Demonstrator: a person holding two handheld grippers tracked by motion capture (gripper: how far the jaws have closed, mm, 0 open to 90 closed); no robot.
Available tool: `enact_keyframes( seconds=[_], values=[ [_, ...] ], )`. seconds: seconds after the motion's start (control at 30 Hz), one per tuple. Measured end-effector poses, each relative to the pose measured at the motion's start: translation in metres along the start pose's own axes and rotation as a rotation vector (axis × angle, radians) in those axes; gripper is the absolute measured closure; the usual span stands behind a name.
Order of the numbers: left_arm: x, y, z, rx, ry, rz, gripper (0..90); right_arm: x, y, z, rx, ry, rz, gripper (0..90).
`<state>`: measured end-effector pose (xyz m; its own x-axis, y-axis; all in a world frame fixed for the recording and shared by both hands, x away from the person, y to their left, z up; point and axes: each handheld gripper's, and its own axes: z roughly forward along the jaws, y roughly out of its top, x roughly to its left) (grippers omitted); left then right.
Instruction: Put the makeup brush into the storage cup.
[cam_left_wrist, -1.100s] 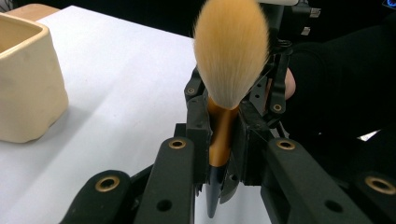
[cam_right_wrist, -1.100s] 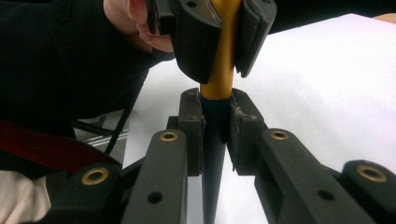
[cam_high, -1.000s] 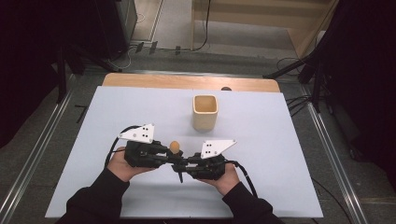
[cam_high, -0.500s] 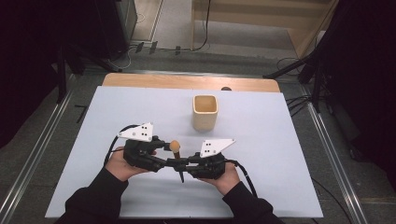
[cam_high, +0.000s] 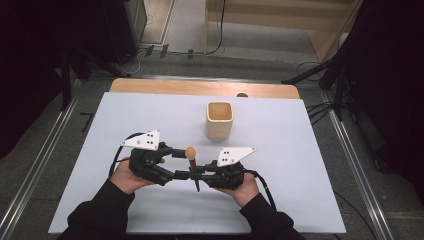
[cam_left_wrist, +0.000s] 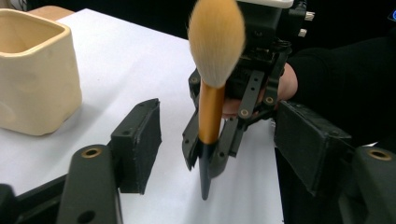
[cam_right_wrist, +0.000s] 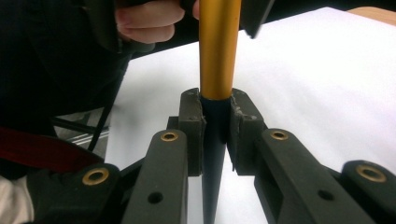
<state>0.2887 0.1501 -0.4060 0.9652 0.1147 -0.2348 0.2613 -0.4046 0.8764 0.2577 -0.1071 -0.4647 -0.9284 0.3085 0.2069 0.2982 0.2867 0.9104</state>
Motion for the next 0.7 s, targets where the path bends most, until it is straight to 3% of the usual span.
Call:
enact_keyframes(
  seconds=[0.13,0.43,0.57,0.7],
  values=[
    [0.002,-0.004,-0.003,-0.008,0.003,-0.014,29.2,-0.002,0.0,-0.003,0.001,-0.021,0.001,79.0],
    [0.001,-0.012,-0.006,0.003,0.026,-0.006,22.9,-0.005,0.001,-0.009,-0.004,-0.055,0.007,79.0],
    [0.0,-0.015,-0.007,-0.01,0.053,0.027,20.7,-0.006,0.001,-0.012,-0.005,-0.071,0.006,79.0],
    [0.0,-0.02,-0.008,-0.006,0.064,0.03,19.3,-0.008,0.002,-0.015,-0.009,-0.083,0.007,79.0]
  ],
)
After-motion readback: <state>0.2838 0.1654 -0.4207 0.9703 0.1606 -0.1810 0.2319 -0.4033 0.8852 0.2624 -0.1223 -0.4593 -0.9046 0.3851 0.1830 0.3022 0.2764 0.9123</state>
